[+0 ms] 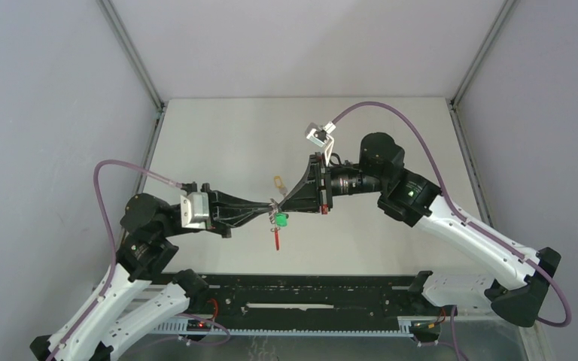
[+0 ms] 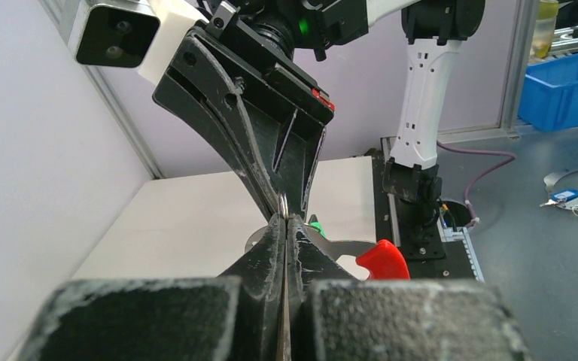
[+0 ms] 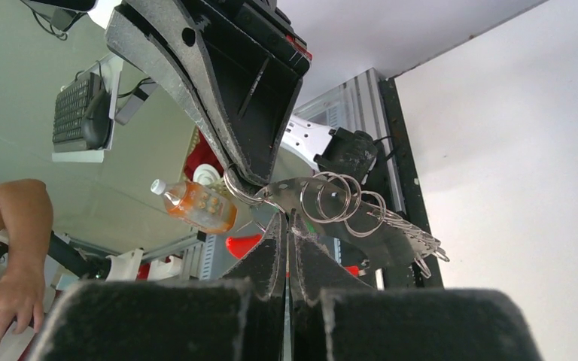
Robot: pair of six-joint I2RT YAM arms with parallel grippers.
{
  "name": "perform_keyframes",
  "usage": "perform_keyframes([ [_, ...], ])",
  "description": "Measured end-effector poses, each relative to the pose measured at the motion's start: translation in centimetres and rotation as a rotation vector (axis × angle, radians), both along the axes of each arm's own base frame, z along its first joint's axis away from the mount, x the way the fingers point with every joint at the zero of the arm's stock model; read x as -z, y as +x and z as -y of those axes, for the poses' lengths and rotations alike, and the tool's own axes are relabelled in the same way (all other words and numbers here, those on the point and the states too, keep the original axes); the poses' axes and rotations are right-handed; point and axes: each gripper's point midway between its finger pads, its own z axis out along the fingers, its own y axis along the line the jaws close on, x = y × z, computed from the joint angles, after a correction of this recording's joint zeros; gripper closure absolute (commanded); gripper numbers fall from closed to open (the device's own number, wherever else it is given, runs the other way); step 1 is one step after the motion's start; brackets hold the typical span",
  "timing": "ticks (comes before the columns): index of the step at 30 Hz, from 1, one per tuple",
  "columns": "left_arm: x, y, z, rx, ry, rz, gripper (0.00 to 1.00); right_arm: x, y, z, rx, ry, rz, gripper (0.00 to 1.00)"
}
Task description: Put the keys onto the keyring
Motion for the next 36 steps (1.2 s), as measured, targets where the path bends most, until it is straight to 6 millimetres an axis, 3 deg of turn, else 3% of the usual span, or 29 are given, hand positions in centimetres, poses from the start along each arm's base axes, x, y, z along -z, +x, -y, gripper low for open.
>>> perform_keyframes([
  [3, 0.0, 0.0, 0.1, 0.006, 0.000, 0.003, 1.00, 0.0, -0.1, -0.1, -0.009, -0.012, -0.004, 1.00],
  [9, -0.3, -0.3, 0.1, 0.022, -0.008, 0.018, 1.00, -0.2, -0.3, -0.3, -0.025, -0.048, 0.027, 0.59],
  [16, -0.2, -1.1, 0.2, 0.064, 0.001, 0.020, 1.00, -0.8, 0.5, 1.8, 0.042, -0.056, 0.161, 0.42],
  [20, -0.1, -1.5, 0.2, 0.085, 0.005, 0.008, 1.00, -3.0, -0.1, 2.9, 0.046, -0.001, 0.275, 0.41],
  [24, 0.0, -1.8, 0.3, 0.106, 0.009, -0.010, 1.00, -4.4, -1.2, 2.6, 0.009, 0.044, 0.368, 0.44],
  [30, 0.2, -1.8, 0.4, 0.113, 0.012, -0.032, 1.00, -4.1, -2.9, 1.4, -0.063, 0.049, 0.437, 0.50],
  [36, 0.2, -1.9, 0.4, 0.119, 0.013, -0.045, 1.00, -3.5, -3.2, 0.7, -0.084, 0.042, 0.459, 0.53],
])
